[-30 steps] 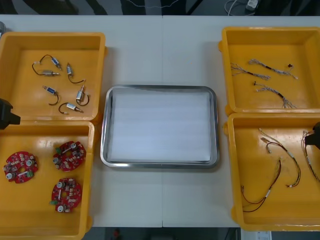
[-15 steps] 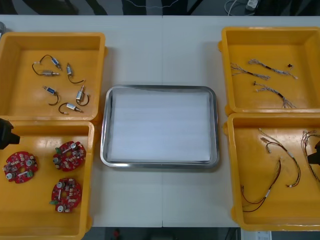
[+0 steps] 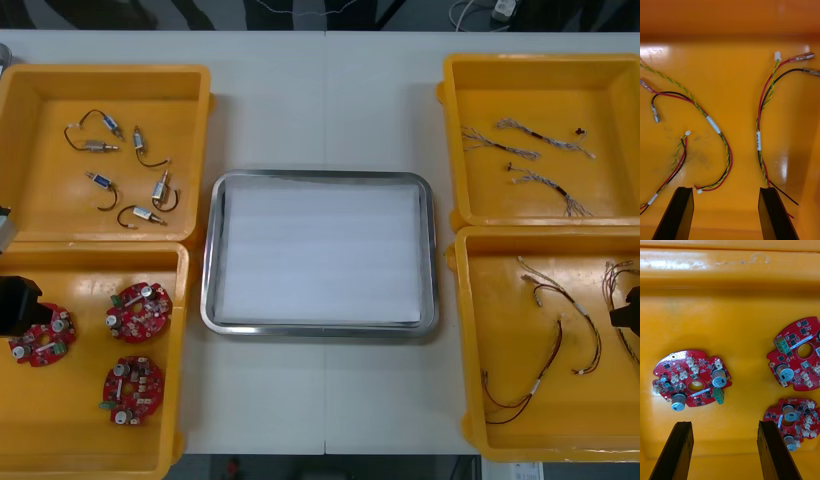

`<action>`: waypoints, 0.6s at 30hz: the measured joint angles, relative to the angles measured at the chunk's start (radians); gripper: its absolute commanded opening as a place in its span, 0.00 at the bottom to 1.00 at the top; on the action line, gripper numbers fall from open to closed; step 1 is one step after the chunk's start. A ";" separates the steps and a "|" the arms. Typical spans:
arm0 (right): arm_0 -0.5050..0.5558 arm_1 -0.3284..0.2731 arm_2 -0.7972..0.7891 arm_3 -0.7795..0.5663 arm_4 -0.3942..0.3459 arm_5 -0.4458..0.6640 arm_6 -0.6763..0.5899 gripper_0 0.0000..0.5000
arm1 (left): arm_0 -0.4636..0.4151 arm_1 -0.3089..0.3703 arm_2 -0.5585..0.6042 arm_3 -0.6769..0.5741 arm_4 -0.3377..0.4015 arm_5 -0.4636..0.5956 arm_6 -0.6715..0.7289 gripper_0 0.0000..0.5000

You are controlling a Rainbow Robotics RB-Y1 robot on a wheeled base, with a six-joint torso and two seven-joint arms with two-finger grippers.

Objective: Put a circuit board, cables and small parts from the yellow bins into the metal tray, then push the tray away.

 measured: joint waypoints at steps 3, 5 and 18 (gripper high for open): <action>0.010 0.000 0.000 0.027 0.000 -0.035 0.015 1.00 | 0.015 0.000 -0.015 0.000 0.000 -0.033 0.000 1.00; 0.015 0.000 0.000 0.046 0.000 -0.056 0.050 1.00 | 0.023 0.000 -0.025 0.000 0.000 -0.050 0.000 1.00; 0.033 -0.006 0.014 0.137 0.025 -0.203 0.109 1.00 | 0.055 0.000 -0.069 0.000 -0.026 -0.139 0.000 1.00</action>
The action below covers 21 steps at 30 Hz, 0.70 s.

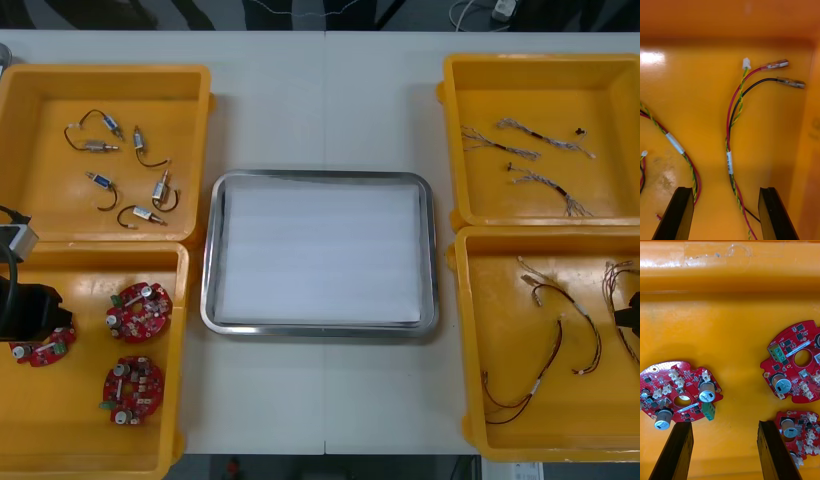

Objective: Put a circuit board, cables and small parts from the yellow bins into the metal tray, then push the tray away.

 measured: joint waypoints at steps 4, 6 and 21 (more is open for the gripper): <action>0.005 -0.008 0.010 0.019 0.007 -0.021 0.000 1.00 | 0.000 0.000 -0.006 0.010 -0.007 -0.032 0.000 1.00; 0.006 -0.010 0.014 0.033 0.009 -0.042 0.000 1.00 | 0.000 0.000 -0.014 0.022 -0.013 -0.054 0.000 1.00; 0.007 -0.012 0.073 0.097 0.035 -0.120 0.000 1.00 | 0.000 0.000 -0.074 0.105 -0.057 -0.144 0.000 1.00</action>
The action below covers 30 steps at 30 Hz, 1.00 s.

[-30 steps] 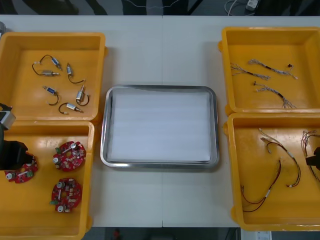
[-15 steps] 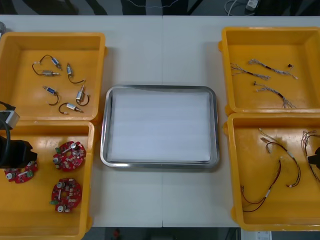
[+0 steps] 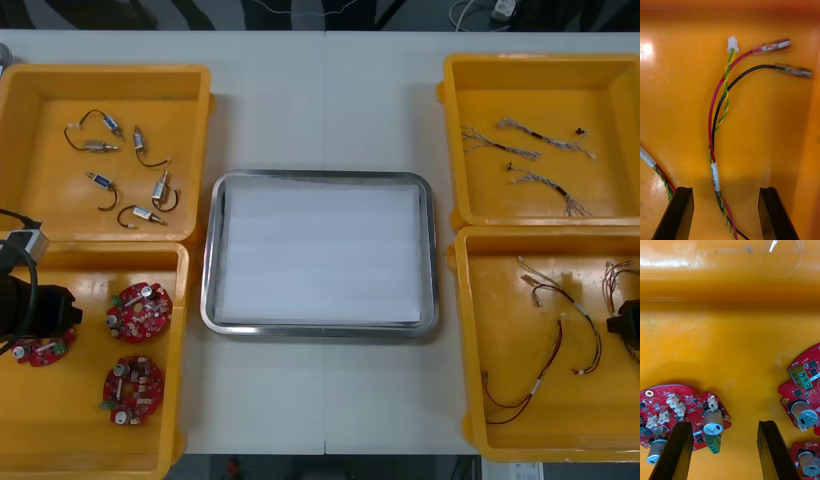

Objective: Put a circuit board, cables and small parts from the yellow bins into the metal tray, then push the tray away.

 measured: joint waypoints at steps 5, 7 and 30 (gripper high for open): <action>0.010 0.000 0.018 0.010 0.003 -0.047 0.000 1.00 | 0.001 0.000 -0.017 0.002 -0.016 -0.011 0.000 1.00; 0.014 0.000 0.025 0.013 0.004 -0.052 0.000 1.00 | 0.004 0.000 -0.026 0.006 -0.023 -0.025 0.000 1.00; 0.030 0.000 0.034 0.018 0.003 -0.069 0.000 0.00 | 0.027 0.000 -0.066 0.032 -0.066 -0.090 0.000 0.00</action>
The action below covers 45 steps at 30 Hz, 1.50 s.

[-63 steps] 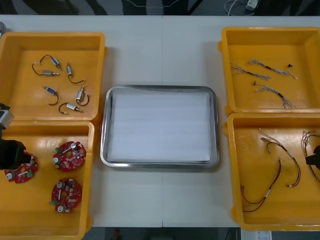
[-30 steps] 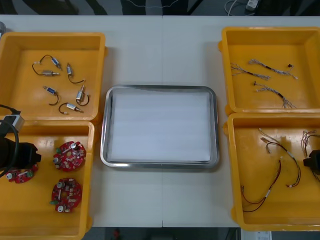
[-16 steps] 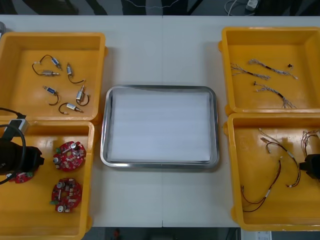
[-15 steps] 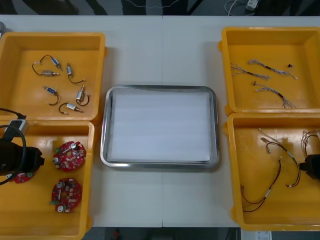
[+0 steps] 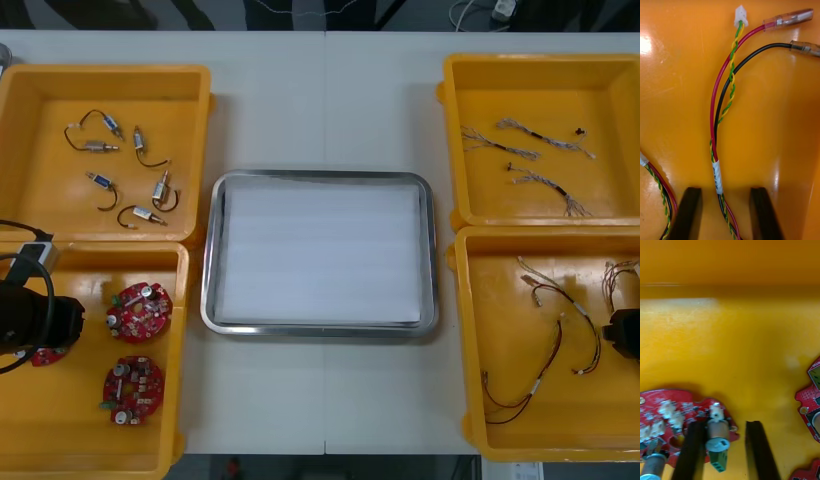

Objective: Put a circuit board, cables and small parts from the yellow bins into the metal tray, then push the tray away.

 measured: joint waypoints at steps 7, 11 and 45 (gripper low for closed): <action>0.000 0.000 0.000 0.000 -0.002 0.000 0.000 0.00 | 0.001 0.000 0.000 0.000 -0.004 0.000 0.000 0.00; 0.000 0.000 -0.001 -0.006 -0.005 0.001 0.000 0.00 | 0.001 0.000 0.000 0.000 -0.005 0.000 0.000 0.00; -0.038 -0.018 -0.211 -0.491 -0.092 0.571 -0.001 0.00 | -0.164 0.022 0.103 -0.228 0.097 0.454 0.000 0.00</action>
